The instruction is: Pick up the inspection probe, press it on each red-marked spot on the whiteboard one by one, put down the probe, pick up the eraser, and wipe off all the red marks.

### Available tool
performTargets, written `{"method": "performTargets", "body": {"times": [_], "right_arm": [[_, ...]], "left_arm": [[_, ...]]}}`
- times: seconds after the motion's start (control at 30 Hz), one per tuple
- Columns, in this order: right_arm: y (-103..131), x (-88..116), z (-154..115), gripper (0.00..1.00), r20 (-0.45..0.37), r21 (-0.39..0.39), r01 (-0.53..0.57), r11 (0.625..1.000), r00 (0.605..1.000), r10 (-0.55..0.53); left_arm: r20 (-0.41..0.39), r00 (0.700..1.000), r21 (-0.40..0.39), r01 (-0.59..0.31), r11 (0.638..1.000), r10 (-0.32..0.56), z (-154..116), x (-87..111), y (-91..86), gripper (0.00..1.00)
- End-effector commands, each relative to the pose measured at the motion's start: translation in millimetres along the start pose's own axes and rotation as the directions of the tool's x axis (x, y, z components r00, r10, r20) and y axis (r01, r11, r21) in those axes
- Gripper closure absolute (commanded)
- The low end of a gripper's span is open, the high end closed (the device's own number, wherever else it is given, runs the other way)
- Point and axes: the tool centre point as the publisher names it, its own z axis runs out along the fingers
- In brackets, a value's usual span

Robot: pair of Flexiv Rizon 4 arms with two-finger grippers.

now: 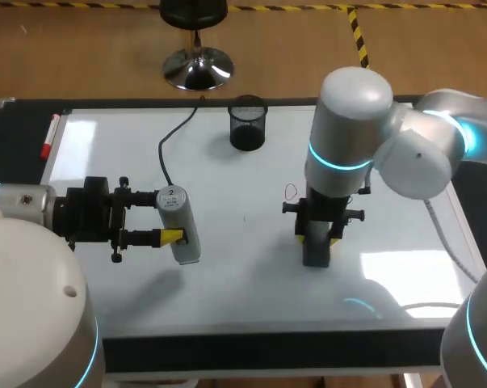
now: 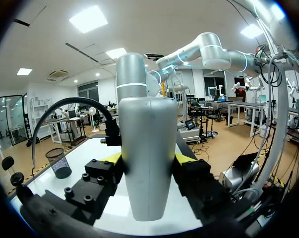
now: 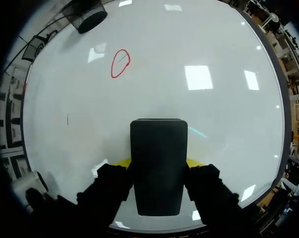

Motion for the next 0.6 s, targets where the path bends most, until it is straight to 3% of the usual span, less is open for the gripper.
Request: {"method": "performTargets", "body": {"times": [0.03, 0.3, 0.6], "right_arm": [[-4, -20, -19, 1.00, -0.027, -0.031, -0.005, 0.999, 1.000, 0.004], [-22, 6, -53, 1.00, -0.053, -0.097, 0.051, 0.994, 0.997, -0.056], [-36, 43, -45, 1.00, -0.043, -0.090, 0.119, 0.989, 0.991, -0.123]], "left_arm": [[0.004, 1.000, 0.002, -0.003, 1.000, 0.003, 0, 1.2, -1.0, 1.00], [0.004, 1.000, 0.002, -0.003, 1.000, 0.003, 0, 1.2, -1.0, 1.00], [0.004, 1.000, 0.002, -0.003, 1.000, 0.003, 0, 1.2, -1.0, 1.00]]}}
